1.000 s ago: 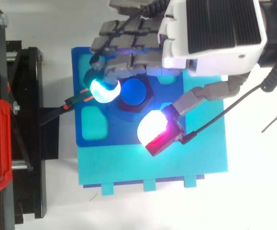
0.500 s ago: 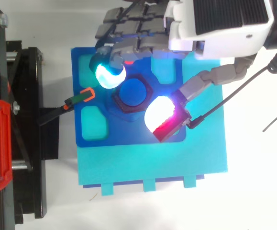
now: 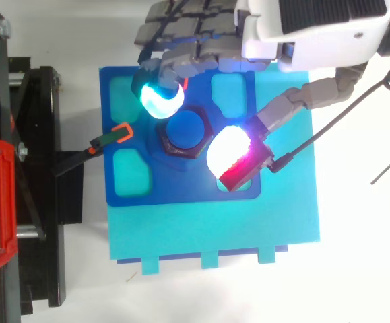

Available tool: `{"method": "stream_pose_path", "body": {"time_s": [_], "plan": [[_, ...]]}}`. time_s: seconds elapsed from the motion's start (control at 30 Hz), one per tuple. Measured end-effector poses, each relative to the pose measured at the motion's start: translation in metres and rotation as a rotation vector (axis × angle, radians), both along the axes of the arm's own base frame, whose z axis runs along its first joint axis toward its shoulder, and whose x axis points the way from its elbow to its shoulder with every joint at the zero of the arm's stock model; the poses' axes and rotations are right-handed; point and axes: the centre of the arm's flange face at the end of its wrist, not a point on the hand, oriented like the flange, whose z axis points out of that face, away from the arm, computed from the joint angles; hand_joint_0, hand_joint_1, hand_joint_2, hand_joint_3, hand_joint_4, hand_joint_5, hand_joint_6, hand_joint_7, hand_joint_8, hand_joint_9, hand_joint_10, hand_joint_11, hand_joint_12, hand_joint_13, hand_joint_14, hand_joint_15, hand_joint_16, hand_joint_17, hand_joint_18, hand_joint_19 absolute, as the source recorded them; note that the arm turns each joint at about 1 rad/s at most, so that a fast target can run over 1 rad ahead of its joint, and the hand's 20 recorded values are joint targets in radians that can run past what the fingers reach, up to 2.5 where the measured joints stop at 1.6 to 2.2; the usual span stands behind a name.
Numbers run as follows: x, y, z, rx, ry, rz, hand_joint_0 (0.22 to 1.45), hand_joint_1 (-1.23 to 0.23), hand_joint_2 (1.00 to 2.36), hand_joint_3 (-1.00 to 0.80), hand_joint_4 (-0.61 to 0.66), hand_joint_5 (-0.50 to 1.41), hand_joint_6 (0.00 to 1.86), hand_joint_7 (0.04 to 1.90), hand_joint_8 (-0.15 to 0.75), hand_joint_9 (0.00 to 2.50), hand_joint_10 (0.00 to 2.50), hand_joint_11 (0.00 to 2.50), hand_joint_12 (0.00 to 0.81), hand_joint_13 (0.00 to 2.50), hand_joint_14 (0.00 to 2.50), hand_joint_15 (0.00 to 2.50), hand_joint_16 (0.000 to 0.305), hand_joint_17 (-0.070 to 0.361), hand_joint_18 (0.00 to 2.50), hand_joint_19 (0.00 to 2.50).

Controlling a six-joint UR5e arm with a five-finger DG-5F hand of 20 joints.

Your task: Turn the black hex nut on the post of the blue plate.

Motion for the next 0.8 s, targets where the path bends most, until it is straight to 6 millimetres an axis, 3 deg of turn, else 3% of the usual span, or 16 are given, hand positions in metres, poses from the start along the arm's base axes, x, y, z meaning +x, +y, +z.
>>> {"method": "stream_pose_path", "body": {"time_s": [0.47, 0.8], "plan": [[0.008, 0.008, 0.019, -0.002, -0.031, 0.005, 0.47, -0.34, 1.0, -0.5, 0.18, -0.2, 0.5, 0.87, 0.242, 0.31, 0.0, 0.02, 0.359, 0.19, 0.0, 0.01, 0.055, 0.124, 0.0, 0.0], [0.016, 0.027, 0.023, -0.01, -0.046, -0.002, 0.47, -0.34, 1.0, -0.5, 0.17, -0.2, 0.5, 0.87, 0.241, 0.3, 0.0, 0.01, 0.359, 0.19, 0.0, 0.01, 0.055, 0.125, 0.0, 0.0]]}}
